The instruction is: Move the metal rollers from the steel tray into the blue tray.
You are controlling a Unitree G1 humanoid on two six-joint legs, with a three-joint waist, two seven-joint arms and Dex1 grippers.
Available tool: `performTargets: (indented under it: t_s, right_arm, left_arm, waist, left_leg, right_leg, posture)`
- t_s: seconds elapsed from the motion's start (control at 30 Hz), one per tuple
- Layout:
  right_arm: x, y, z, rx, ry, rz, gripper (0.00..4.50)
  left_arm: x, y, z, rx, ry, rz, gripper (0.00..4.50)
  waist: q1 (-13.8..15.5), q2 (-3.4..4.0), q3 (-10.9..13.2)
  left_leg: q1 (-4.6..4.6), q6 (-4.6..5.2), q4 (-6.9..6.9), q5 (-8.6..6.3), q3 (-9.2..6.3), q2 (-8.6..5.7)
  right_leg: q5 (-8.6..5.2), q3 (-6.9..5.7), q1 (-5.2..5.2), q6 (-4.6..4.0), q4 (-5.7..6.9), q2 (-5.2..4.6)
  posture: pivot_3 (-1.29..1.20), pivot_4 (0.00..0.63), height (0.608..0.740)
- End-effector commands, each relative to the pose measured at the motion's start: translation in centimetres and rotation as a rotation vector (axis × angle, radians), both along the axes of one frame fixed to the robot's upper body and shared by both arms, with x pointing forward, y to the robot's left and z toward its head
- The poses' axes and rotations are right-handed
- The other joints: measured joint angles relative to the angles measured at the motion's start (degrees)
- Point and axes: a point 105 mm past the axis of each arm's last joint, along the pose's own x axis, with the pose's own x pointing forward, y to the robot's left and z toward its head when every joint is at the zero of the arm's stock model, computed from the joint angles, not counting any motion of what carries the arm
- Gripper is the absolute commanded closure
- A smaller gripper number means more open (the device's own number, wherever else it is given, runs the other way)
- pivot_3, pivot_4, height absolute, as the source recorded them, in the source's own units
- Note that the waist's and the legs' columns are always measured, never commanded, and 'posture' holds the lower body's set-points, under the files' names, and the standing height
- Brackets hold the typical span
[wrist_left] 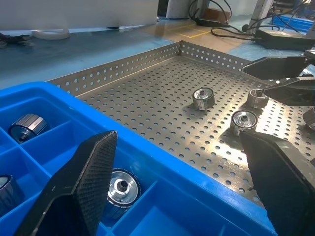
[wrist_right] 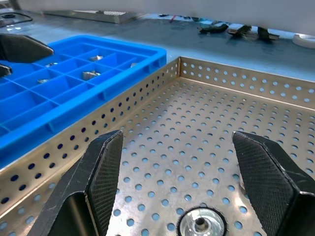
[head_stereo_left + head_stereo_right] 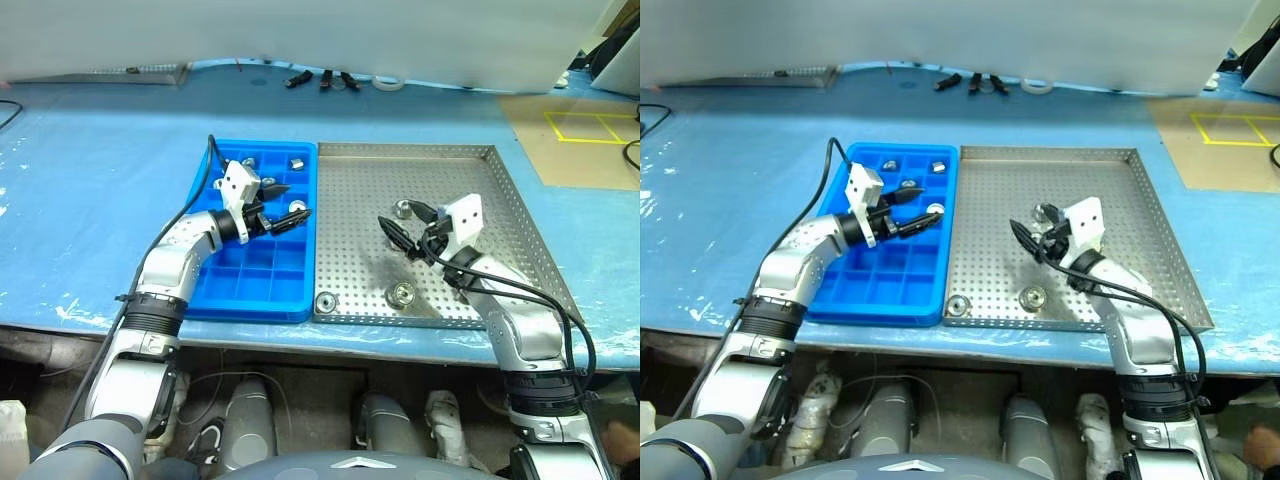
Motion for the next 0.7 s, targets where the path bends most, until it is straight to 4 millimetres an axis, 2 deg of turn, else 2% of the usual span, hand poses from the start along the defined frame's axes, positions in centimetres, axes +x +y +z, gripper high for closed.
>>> performTargets:
  t_s: [0.03, 0.7]
  right_arm:
    - [-0.06, -0.8, 1.02, -0.007, -0.057, -0.023, 0.79]
    - [-0.12, -1.08, 1.35, -0.008, -0.07, -0.049, 0.79]
  left_arm:
    - [-0.3, -0.3, 1.29, -0.009, -0.056, -0.002, 0.29]
    - [-0.02, -0.44, 1.55, -0.018, -0.061, 0.012, 0.29]
  waist:
    - [-0.02, 0.0, 0.0]
    - [-0.04, 0.0, 0.0]
  left_leg:
    - [0.0, 0.0, 0.0, 0.0, 0.0, 0.0]
    - [0.0, 0.02, 0.0, -0.01, 0.01, 0.0]
  right_leg:
    - [0.0, 0.0, 0.0, 0.0, 0.0, 0.0]
    - [0.0, 0.0, 0.0, 0.0, 0.0, 0.0]
  posture:
    - [-0.03, 0.15, 0.74]
    - [-0.04, 0.15, 0.74]
